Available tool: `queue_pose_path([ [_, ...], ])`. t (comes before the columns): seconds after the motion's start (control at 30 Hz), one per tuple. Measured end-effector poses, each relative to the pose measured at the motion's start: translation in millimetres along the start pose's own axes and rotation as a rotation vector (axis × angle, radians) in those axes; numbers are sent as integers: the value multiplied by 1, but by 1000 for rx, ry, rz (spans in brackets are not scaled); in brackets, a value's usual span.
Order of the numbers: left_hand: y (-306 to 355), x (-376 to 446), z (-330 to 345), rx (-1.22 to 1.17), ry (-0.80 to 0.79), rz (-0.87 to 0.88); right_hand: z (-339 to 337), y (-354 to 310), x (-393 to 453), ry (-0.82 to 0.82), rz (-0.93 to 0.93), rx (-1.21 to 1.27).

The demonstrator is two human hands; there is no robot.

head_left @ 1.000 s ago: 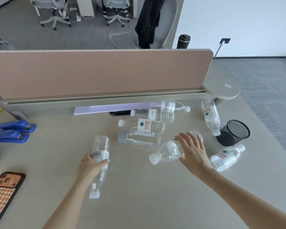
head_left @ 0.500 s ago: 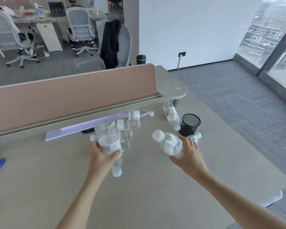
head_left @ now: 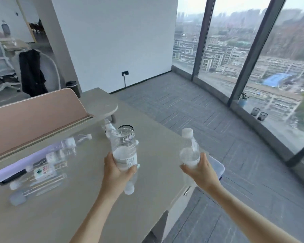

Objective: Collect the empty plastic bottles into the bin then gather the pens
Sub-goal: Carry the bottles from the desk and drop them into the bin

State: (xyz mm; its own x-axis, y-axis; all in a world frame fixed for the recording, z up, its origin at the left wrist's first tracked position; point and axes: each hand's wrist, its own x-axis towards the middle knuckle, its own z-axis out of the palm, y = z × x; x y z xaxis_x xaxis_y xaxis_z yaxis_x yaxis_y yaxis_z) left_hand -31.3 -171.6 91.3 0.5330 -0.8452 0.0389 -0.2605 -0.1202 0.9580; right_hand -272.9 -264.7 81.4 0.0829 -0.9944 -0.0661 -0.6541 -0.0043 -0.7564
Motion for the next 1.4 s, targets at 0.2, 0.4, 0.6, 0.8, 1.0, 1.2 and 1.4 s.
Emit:
queue_pose_path([
  [0.2, 31, -33, 93, 68, -135, 60, -85, 55, -24, 87, 102, 50],
  [0.4, 62, -54, 180, 37, -246, 141, -165, 96, -39, 219, 117, 70],
  [0.6, 78, -64, 248, 8, -379, 176, -216, 137, -47, 347, 168, 116],
  [0.8, 83, -65, 305, -19, -512, 151, -240, 187, -48, 419, 235, 168],
  [1.0, 93, -40, 352, 6, -546, 147, -255, 225, -21, 451, 302, 215],
  [1.2, 111, 20, 407, 35, -542, 159, -271, 236, 51, 460, 317, 220],
  [1.4, 126, 106, 452, 66, -539, 183, -280, 227, 152, 443, 297, 235],
])
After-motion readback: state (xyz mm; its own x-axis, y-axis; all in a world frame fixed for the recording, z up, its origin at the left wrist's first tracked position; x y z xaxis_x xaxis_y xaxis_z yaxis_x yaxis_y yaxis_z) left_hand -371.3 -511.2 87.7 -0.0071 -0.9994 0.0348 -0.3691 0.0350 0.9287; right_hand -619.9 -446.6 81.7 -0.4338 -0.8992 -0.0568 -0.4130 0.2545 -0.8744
